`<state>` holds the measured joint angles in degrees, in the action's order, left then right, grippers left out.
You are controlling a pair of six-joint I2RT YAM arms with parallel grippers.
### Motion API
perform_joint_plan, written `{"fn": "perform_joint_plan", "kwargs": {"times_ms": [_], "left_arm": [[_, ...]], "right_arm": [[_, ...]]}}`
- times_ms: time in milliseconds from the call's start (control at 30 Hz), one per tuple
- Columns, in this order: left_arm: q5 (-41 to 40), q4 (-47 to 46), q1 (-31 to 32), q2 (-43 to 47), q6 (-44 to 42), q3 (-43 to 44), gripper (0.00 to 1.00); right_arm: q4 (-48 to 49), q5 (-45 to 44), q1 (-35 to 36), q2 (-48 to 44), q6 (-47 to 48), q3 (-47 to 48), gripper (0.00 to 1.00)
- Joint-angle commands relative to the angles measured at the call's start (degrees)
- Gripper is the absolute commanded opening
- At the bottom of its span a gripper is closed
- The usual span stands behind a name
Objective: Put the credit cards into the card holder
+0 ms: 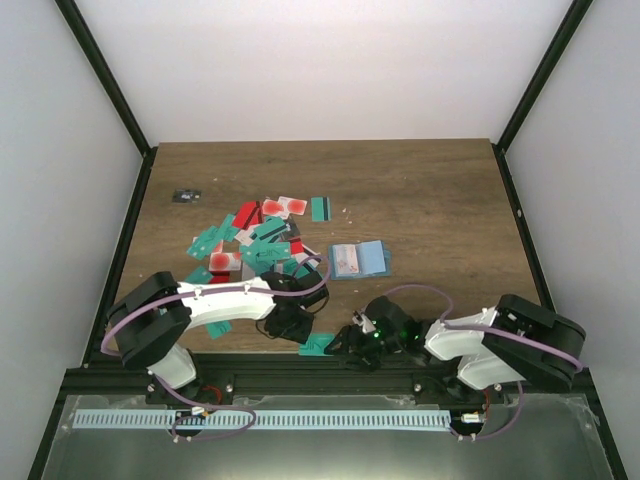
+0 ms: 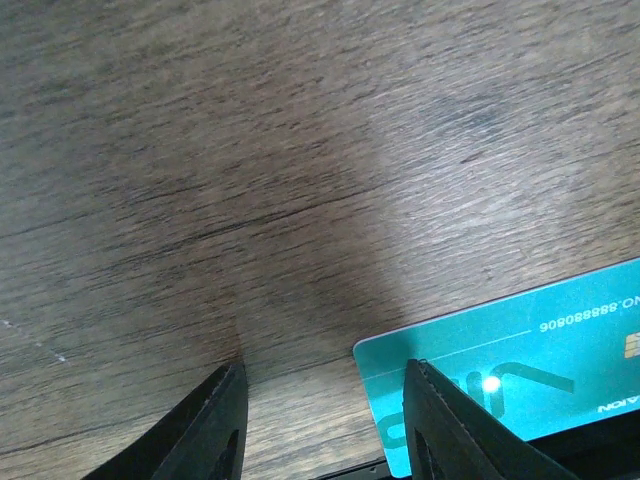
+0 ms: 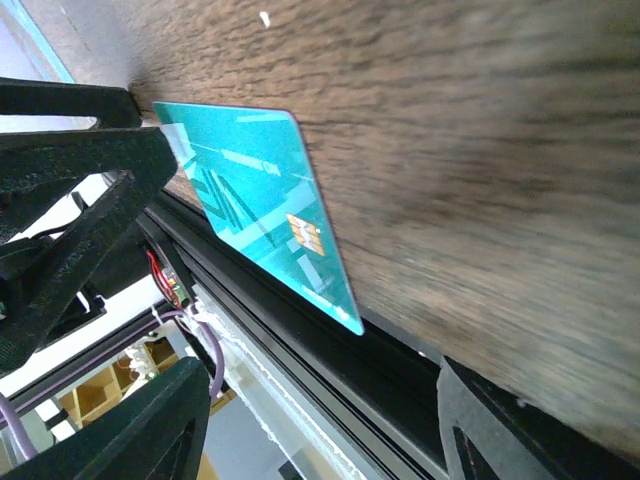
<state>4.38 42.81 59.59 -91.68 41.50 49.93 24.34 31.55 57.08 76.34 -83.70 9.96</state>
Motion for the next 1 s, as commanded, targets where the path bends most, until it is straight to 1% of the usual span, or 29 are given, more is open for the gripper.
{"fn": "perform_joint_plan", "kwargs": {"times_ms": [0, 200, 233, 400, 633, 967], "left_arm": [[1.74, -1.58, -0.16, -1.19, -1.24, -1.58, 0.45], [2.22, -2.19, -0.10, -2.06, -1.25, -2.47, 0.45], [2.40, -2.20, -0.04, -2.20, -2.58, -2.47, 0.45], [2.73, -2.18, -0.04, -2.38, -3.64, -2.47, 0.45], [2.69, -2.22, -0.09, -2.54, -3.65, -3.18, 0.44], [4.34, -4.11, -0.09, -2.96, -3.87, -4.39, 0.43]], "right_arm": [[4.38, -3.29, -0.13, 2.89, 0.61, -0.85, 0.64], [7.58, -4.15, -0.13, 6.07, 0.38, -1.11, 0.60], [8.34, -4.24, -0.13, 6.50, 0.12, -1.35, 0.59], [11.59, -5.02, -0.13, 8.36, -0.34, -2.09, 0.54], [16.58, -3.50, -0.13, 11.97, 0.32, -1.72, 0.48], [16.64, -3.45, -0.18, 11.45, 3.16, -0.80, 0.35]]}}
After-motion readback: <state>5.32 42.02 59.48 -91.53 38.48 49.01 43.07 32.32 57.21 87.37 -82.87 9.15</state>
